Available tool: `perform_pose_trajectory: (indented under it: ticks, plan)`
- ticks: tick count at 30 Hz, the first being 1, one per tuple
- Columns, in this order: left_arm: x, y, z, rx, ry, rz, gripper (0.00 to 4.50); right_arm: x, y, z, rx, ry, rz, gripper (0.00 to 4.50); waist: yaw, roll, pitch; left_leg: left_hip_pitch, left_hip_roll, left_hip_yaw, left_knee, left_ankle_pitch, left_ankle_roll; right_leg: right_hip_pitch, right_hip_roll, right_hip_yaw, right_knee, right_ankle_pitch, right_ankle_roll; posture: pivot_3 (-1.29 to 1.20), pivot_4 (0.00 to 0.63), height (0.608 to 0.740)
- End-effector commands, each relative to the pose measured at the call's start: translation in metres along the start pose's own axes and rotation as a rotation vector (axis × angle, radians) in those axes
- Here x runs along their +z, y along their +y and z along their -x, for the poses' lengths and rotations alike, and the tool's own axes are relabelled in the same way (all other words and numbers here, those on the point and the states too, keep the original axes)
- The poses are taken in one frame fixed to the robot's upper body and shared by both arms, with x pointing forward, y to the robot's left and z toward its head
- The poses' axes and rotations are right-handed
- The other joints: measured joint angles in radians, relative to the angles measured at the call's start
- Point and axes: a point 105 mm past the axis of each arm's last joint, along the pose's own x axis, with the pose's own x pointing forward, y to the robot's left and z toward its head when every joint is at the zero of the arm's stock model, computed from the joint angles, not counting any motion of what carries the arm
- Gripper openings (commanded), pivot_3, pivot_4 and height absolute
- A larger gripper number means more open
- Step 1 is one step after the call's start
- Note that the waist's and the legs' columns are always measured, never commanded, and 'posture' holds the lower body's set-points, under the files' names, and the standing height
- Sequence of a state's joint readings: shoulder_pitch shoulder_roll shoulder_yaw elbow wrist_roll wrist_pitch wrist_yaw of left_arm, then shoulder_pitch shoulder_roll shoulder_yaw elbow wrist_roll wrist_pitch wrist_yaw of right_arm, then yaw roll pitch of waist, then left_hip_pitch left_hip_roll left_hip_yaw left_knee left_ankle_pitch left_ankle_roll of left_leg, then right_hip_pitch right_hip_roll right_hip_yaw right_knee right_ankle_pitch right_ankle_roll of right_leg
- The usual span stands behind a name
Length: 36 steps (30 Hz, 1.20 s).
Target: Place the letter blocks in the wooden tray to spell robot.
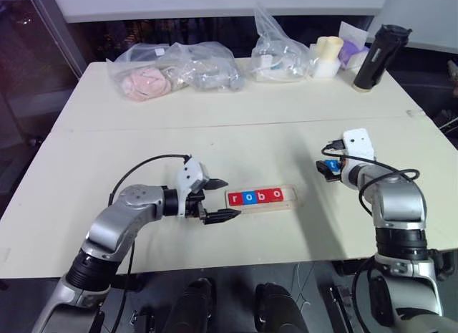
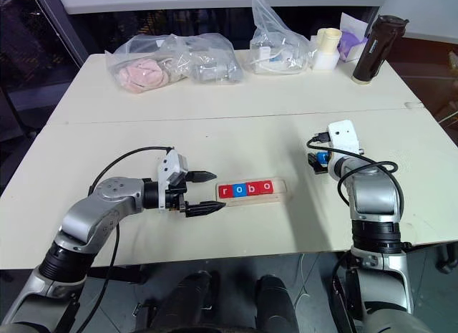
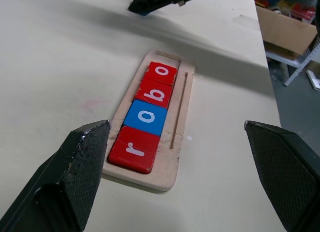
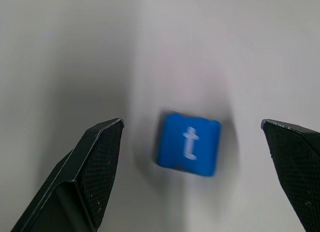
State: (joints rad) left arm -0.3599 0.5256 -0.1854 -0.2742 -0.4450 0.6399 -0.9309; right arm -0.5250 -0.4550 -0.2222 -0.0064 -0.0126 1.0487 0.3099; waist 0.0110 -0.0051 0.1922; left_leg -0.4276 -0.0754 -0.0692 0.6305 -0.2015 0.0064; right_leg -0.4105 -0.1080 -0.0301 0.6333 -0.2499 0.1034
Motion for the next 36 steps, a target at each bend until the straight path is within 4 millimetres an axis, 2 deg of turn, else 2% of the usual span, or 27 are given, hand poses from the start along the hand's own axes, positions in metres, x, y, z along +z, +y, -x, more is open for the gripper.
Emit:
perform_pose_trajectory:
  ticks: [1, 8, 10, 12, 16, 21, 25, 27, 31, 36]
  plan:
    - [0.007, -0.001, 0.001, -0.009, -0.017, -0.035, 4.50, 0.003, -0.004, -0.001, -0.009, -0.013, -0.056, 4.46, 0.000, 0.000, 0.000, 0.000, 0.000, 0.000, 0.000, 0.000, 0.000, 0.000, 0.000, 0.000, 0.000, 0.000, 0.000, 0.00, 0.150, 0.725]
    - [0.006, -0.002, 0.003, -0.001, -0.014, -0.033, 4.50, -0.005, 0.000, -0.011, 0.011, 0.020, -0.153, 4.46, -0.004, 0.000, 0.000, 0.001, 0.001, 0.000, 0.000, 0.000, 0.000, 0.001, 0.002, 0.000, 0.000, 0.000, 0.000, 0.00, 0.150, 0.725]
    - [0.005, -0.002, 0.003, 0.000, -0.014, -0.032, 4.50, -0.006, 0.001, -0.013, 0.013, 0.029, -0.169, 3.94, -0.005, 0.000, 0.000, 0.002, 0.002, 0.000, 0.001, 0.000, 0.000, 0.002, 0.002, 0.000, 0.000, 0.000, -0.001, 0.00, 0.150, 0.725]
    - [0.006, -0.002, 0.004, 0.002, -0.014, -0.031, 4.50, -0.008, 0.002, -0.014, 0.015, 0.039, -0.185, 3.22, -0.005, 0.000, 0.000, 0.002, 0.002, 0.000, 0.001, 0.000, 0.000, 0.002, 0.003, 0.000, 0.000, 0.000, -0.002, 0.00, 0.150, 0.725]
    - [0.005, -0.001, 0.005, 0.001, -0.011, -0.031, 4.50, -0.014, 0.004, -0.006, 0.015, 0.069, -0.216, 1.17, 0.000, 0.000, 0.000, 0.002, 0.002, 0.000, 0.001, 0.000, 0.000, 0.002, 0.003, 0.000, 0.000, 0.000, -0.002, 0.00, 0.150, 0.725]
    - [0.005, -0.001, 0.008, -0.006, -0.009, -0.032, 4.50, -0.019, 0.011, 0.024, -0.006, 0.083, -0.188, 1.18, 0.002, 0.000, -0.001, 0.001, 0.002, 0.000, -0.001, 0.000, 0.000, 0.001, 0.003, 0.001, 0.000, 0.000, -0.002, 0.00, 0.150, 0.725]
    - [0.005, 0.001, 0.008, -0.012, -0.005, -0.036, 4.50, -0.035, 0.040, 0.063, 0.044, 0.126, -0.179, 1.18, 0.001, 0.001, -0.001, 0.001, 0.003, 0.000, -0.002, 0.000, 0.000, 0.000, 0.003, 0.001, 0.000, 0.000, -0.002, 0.00, 0.150, 0.725]
    - [0.006, 0.001, 0.008, -0.014, -0.008, -0.036, 4.50, -0.045, 0.052, 0.074, 0.060, 0.121, -0.195, 1.18, 0.001, 0.001, -0.001, 0.001, 0.003, -0.001, -0.002, 0.000, 0.000, -0.001, 0.003, 0.001, 0.000, -0.001, -0.004, 0.00, 0.150, 0.725]
    - [0.007, 0.002, 0.008, -0.018, -0.013, -0.038, 4.50, -0.052, 0.064, 0.082, 0.059, 0.109, -0.225, 1.18, -0.001, 0.001, -0.001, 0.001, 0.004, -0.001, -0.001, 0.000, 0.000, 0.000, 0.004, 0.001, 0.000, -0.001, -0.004, 0.00, 0.150, 0.725]
    - [0.008, 0.003, 0.005, -0.028, -0.015, -0.044, 4.50, -0.046, 0.057, 0.079, -0.001, 0.101, -0.214, 1.18, -0.001, 0.001, -0.001, 0.001, 0.004, -0.001, -0.001, 0.000, -0.001, -0.001, 0.003, 0.001, 0.000, -0.001, -0.005, 0.00, 0.150, 0.725]
